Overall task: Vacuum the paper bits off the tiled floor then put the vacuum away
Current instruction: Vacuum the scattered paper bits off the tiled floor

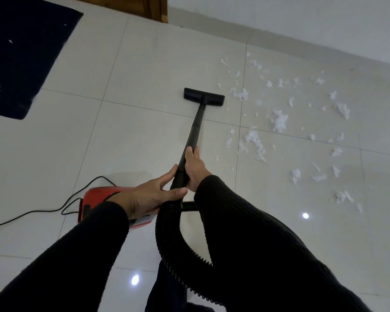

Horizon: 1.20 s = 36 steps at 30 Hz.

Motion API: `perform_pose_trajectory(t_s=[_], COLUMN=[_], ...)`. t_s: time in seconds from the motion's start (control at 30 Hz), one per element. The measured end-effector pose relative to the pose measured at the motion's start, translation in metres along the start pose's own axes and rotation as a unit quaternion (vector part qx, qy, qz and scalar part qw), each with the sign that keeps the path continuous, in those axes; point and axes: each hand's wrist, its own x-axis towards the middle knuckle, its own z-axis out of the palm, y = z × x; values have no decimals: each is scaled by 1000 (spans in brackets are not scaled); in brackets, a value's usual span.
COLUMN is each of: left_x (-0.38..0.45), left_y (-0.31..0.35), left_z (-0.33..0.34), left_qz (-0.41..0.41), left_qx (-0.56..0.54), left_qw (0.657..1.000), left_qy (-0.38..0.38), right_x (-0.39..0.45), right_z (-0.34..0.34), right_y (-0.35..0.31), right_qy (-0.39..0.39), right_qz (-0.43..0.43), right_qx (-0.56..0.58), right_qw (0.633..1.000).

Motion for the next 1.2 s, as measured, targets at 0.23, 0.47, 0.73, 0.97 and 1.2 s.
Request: perform_pose_trajectory(t_s=[0.23,0.47,0.73,0.97,1.2], left_x=[37,71,120,173,231], left_y=[43,97,147,198,250], left_z=[-23,-37,-40,-38,-28], left_qz=[-8,-14,-14,-9,5], left_qx=[23,15,33,-1,-24], left_qw=[1000,999,999,1000,999], left_qy=[-16,-34,-33,-20,-21], right_x=[33,68,119,171,218], right_z=[4,4,-10,-29,-62], right_y=[-48,-101,-152,-208,-270], right_qy=[23,35,35,20,5], right_qz=[12,9,-1,-22,-12], right_qx=[-14,-16,-40,-64,-57], right_qw=[1000,999,999,998,998])
